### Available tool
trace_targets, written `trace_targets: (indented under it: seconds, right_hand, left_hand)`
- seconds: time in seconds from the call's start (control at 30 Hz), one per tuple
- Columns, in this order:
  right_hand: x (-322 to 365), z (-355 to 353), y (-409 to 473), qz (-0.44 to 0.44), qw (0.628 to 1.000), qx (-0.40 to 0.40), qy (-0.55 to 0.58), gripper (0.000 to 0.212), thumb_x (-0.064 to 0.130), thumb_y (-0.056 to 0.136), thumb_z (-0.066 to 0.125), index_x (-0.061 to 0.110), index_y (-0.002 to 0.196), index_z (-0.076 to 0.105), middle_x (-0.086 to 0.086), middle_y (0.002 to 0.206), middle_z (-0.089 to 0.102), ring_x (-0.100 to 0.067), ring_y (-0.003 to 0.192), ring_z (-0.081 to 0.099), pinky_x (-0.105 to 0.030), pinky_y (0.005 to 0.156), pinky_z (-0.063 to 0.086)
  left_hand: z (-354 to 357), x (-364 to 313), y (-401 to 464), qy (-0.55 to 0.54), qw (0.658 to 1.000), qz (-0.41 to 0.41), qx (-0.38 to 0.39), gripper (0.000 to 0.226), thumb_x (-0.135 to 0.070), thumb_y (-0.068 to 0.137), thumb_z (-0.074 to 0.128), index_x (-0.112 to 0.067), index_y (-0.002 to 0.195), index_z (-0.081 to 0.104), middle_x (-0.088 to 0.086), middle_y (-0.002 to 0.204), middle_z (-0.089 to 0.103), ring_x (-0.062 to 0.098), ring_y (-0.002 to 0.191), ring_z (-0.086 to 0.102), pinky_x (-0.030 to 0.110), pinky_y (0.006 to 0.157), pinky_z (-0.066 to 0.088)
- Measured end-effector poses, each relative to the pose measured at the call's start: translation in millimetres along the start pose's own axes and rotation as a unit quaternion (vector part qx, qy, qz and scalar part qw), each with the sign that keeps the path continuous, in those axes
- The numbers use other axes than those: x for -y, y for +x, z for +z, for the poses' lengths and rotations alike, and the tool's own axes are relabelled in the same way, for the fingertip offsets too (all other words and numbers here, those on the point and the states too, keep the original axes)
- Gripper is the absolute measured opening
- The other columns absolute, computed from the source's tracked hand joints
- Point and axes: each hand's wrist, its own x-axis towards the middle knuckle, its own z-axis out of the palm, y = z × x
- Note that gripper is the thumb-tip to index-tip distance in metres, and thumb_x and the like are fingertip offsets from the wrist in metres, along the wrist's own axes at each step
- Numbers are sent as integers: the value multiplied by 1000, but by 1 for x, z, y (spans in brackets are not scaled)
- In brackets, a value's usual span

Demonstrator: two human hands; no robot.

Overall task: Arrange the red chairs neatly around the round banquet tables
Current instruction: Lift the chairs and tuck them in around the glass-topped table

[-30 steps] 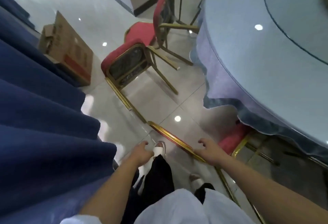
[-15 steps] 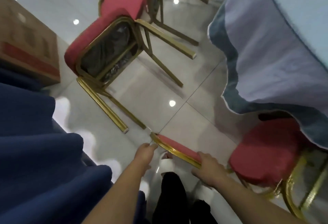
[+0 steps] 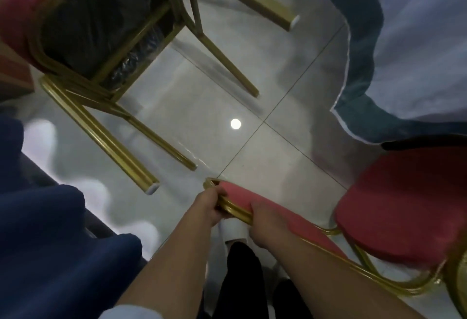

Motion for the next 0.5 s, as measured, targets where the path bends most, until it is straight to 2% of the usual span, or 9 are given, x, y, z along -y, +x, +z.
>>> trace_targets:
  seconds: [0.1, 0.2, 0.33, 0.4, 0.43, 0.5]
  right_hand:
    - [-8, -7, -34, -11, 1000, -6, -6, 58, 8, 86, 55, 26, 140, 42, -6, 130, 56, -30, 115, 58, -41, 97, 49]
    - [-19, -26, -93, -28, 1000, -12, -1, 67, 14, 85, 57, 29, 147, 37, -5, 137, 55, -29, 123, 55, -40, 102, 47]
    - [-39, -62, -186, -38, 997, -64, 11, 62, 14, 78, 60, 36, 136, 51, -2, 126, 64, -25, 112, 62, -30, 92, 51]
    - [-52, -83, -231, -39, 996, -81, 20, 67, 11, 75, 56, 40, 135, 54, 0, 121, 67, -25, 108, 64, -30, 86, 51]
    - [-59, -95, -253, -42, 994, -96, 34, 68, 7, 73, 54, 40, 133, 56, -1, 119, 68, -26, 108, 64, -31, 86, 52]
    - [-77, -114, -298, -57, 987, -133, 65, 66, 3, 73, 55, 39, 128, 62, -1, 114, 71, -26, 106, 65, -32, 86, 53]
  left_hand:
    - [7, 9, -40, -14, 1000, 8, -14, 36, 7, 83, 57, 5, 119, 56, 27, 107, 65, 40, 93, 65, 48, 65, 57]
    - [9, 28, -108, -4, 1000, 15, -6, 36, 2, 84, 63, 6, 119, 57, 25, 107, 66, 39, 98, 65, 45, 64, 59]
    - [-1, 39, -208, 36, 998, 10, 57, 29, -23, 94, 63, -5, 117, 61, 16, 112, 64, 33, 107, 62, 51, 79, 59]
    - [-18, 36, -245, 125, 990, 47, 33, 34, -24, 95, 61, -12, 127, 55, 10, 117, 61, 30, 109, 59, 53, 89, 55]
    - [-26, 34, -258, 200, 976, 87, 10, 44, -20, 94, 62, -17, 136, 48, 9, 121, 58, 28, 110, 58, 52, 92, 54]
    - [-38, 32, -283, 348, 921, 174, -8, 73, -14, 88, 69, -31, 149, 33, 8, 138, 48, 28, 120, 52, 48, 98, 50]
